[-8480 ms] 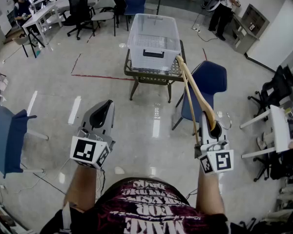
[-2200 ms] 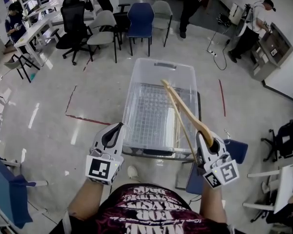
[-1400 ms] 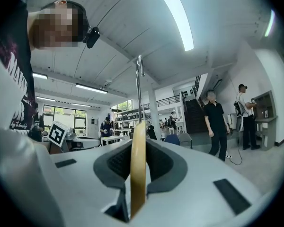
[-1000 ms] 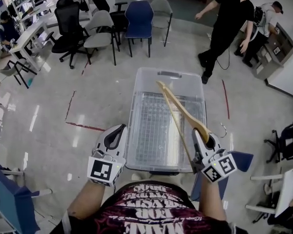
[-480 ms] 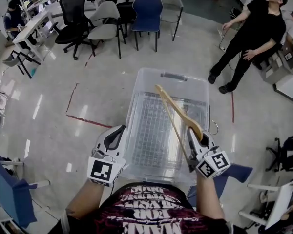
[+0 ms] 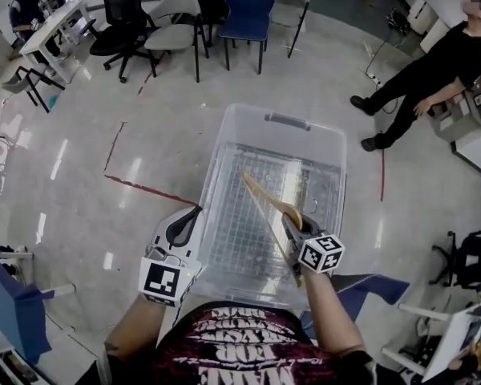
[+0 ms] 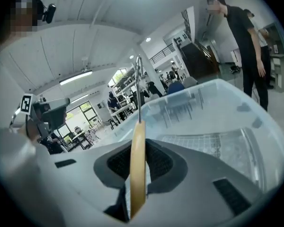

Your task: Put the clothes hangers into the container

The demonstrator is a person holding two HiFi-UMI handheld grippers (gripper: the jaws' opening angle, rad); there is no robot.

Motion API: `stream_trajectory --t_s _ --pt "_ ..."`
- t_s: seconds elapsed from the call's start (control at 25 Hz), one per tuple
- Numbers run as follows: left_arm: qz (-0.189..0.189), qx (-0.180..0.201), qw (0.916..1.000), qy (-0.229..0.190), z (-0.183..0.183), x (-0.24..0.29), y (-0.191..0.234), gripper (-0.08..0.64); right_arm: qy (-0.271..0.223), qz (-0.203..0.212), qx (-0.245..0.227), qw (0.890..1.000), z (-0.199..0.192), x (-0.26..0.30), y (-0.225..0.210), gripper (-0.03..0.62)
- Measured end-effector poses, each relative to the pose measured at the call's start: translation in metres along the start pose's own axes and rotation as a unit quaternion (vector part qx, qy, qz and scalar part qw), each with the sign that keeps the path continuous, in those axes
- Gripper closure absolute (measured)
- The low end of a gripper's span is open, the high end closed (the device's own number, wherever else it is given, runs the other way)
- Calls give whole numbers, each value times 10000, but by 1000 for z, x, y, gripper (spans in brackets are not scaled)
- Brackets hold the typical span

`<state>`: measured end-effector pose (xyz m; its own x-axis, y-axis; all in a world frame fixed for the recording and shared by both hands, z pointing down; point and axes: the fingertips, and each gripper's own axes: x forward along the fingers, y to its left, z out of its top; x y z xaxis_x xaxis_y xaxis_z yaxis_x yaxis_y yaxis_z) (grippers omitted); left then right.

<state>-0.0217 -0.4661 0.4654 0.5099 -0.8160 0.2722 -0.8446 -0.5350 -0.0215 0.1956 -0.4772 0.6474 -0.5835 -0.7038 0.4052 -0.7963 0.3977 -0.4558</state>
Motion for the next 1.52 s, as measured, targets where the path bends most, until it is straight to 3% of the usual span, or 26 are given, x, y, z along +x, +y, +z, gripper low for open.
stream_trajectory --t_s 0.24,0.48,0.76,0.88,0.96,1.0,1.08,1.2,1.32,1.4,1.52 --pt "-15 2 10000 -49 0 -2 -5 554 807 40 293 9963 -66 36 -29 533" --pt "106 -4 9998 189 -17 -16 -3 554 1360 37 796 9875 -130 62 -47 532" --pt "142 105 9995 278 -22 -19 0 554 1061 160 1108 9880 -155 77 -68 529" --pt "135 33 9995 301 -26 -22 -2 554 1104 -220 1096 9876 -171 77 -90 510" --pt "99 60 9996 263 -24 -22 -4 554 1457 -596 1112 9813 -190 75 -105 428" --pt "88 70 9996 241 -23 -22 -5 554 1648 -725 1150 9769 -199 73 -108 316" --pt "83 56 9997 219 -22 -25 -7 554 1933 -986 1175 9691 -212 63 -110 232" --pt "42 92 9997 214 -19 -26 -5 554 2215 -1421 979 9598 -213 46 -110 210" --pt "-56 166 9998 67 -12 -27 -5 554 2303 -1650 471 9579 -196 31 -106 204" --pt "-133 192 9997 -29 -8 -28 -7 554 2137 -1597 156 9636 -174 22 -96 202" --pt "-254 241 9993 -107 -5 -31 -9 554 1498 -1369 -137 9791 -126 3 -68 219"
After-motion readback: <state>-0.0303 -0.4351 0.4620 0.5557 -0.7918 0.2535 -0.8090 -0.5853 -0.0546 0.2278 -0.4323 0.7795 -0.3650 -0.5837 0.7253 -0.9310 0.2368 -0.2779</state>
